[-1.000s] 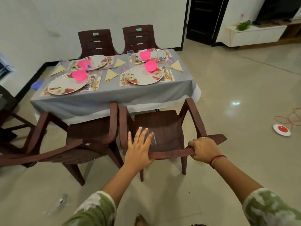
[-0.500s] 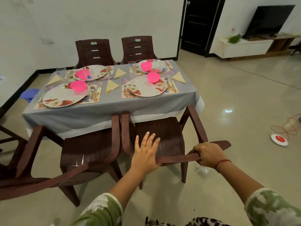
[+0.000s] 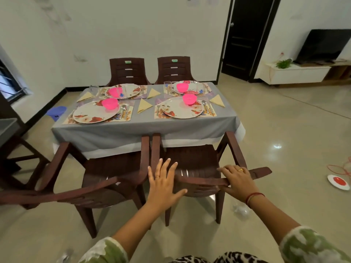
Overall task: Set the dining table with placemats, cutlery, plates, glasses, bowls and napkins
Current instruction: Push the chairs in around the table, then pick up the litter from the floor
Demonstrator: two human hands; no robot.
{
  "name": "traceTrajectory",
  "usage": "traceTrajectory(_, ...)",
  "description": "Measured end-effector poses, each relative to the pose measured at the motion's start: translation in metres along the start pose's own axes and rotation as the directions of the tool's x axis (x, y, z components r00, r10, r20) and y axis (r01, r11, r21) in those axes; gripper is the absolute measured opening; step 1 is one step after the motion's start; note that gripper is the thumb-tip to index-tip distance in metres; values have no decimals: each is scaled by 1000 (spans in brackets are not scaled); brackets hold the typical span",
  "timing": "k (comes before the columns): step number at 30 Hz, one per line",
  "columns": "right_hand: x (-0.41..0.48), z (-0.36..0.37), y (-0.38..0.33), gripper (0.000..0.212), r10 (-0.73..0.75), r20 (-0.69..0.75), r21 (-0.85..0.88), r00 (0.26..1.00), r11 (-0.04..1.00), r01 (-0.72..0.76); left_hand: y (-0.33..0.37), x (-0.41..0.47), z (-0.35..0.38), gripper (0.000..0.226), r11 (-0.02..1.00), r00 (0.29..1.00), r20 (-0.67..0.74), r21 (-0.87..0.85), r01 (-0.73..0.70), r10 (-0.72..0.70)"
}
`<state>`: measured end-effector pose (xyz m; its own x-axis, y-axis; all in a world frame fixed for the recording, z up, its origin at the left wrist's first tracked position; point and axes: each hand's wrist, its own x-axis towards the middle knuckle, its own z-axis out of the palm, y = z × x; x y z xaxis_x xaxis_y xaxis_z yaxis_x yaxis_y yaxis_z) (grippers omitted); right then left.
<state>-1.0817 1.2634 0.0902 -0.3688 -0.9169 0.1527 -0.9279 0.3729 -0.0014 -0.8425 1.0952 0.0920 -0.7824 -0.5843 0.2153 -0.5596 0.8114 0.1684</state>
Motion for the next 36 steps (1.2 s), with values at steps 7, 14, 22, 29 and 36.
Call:
traceTrajectory(7,-55,-5,-56,62,-158,-232,250,960,944,216,-17,-111,-28,74,948,925,-222,-158,278,-308)
traceTrajectory(14,-117,-2,-106,53,-209,-244,454,947,838,302,19,-255,-40,72,839,792,-284,-105,534,-540)
traceTrajectory(22,-157,-17,-219,47,-406,-242,559,881,684,469,21,-374,-88,70,677,605,-349,-137,723,-716)
traceTrajectory(29,-170,-23,-350,45,-554,-275,558,786,575,599,-40,-487,-106,69,510,442,-322,-170,843,-838)
traceTrajectory(36,-199,5,-543,45,-712,-208,597,670,451,664,-142,-616,-145,67,388,326,-312,-160,908,-892)
